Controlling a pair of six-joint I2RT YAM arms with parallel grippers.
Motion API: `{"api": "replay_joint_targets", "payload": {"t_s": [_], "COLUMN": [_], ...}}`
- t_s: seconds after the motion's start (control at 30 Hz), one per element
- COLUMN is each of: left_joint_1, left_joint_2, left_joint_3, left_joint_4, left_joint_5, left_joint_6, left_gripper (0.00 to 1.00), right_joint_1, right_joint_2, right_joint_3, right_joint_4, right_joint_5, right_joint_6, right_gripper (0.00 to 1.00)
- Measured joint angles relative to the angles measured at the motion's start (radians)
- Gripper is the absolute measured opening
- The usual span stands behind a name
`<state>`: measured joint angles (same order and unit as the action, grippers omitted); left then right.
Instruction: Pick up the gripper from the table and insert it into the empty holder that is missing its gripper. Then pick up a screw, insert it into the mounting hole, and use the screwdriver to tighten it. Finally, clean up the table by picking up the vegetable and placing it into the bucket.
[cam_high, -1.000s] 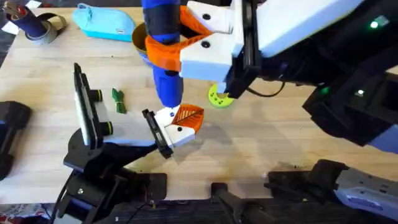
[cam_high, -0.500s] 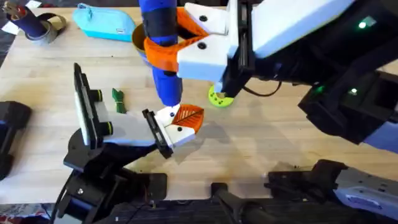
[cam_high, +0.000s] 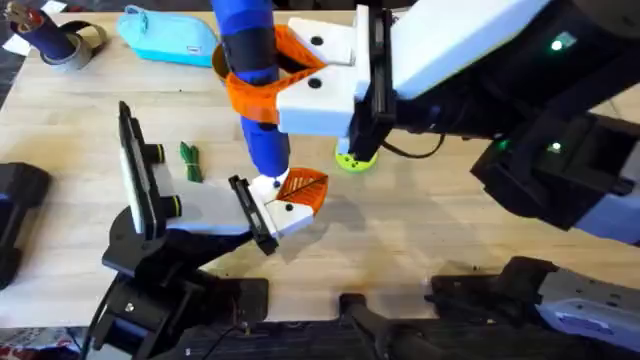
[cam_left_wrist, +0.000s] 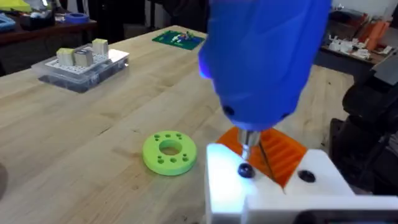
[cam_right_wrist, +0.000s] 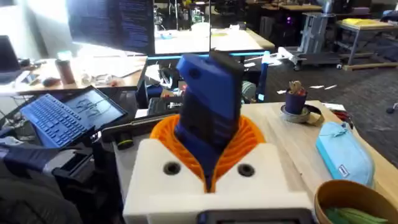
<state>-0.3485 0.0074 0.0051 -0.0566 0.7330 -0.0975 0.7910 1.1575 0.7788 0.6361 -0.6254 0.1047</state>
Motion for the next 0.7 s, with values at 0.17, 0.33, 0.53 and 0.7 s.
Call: {"api": "replay_joint_targets", "payload": {"t_s": [0.17, 0.33, 0.53, 0.7], "left_joint_1": [0.000, 0.000, 0.000, 0.000], "left_joint_2": [0.000, 0.000, 0.000, 0.000], "left_joint_3": [0.000, 0.000, 0.000, 0.000], "left_joint_4": [0.000, 0.000, 0.000, 0.000], "left_joint_5": [0.000, 0.000, 0.000, 0.000], "left_joint_6": [0.000, 0.000, 0.000, 0.000], "left_gripper": [0.015, 0.015, 0.015, 0.015], "right_joint_1": [0.000, 0.000, 0.000, 0.000], "right_joint_2": [0.001, 0.001, 0.009, 0.022], "right_joint_3": [0.000, 0.000, 0.000, 0.000], "right_joint_4": [-0.003, -0.006, -0.011, -0.014], "right_joint_5": [0.000, 0.000, -0.001, -0.001], "right_joint_6": [0.000, 0.000, 0.000, 0.009], "right_gripper": [0.023, 0.023, 0.023, 0.023]}}
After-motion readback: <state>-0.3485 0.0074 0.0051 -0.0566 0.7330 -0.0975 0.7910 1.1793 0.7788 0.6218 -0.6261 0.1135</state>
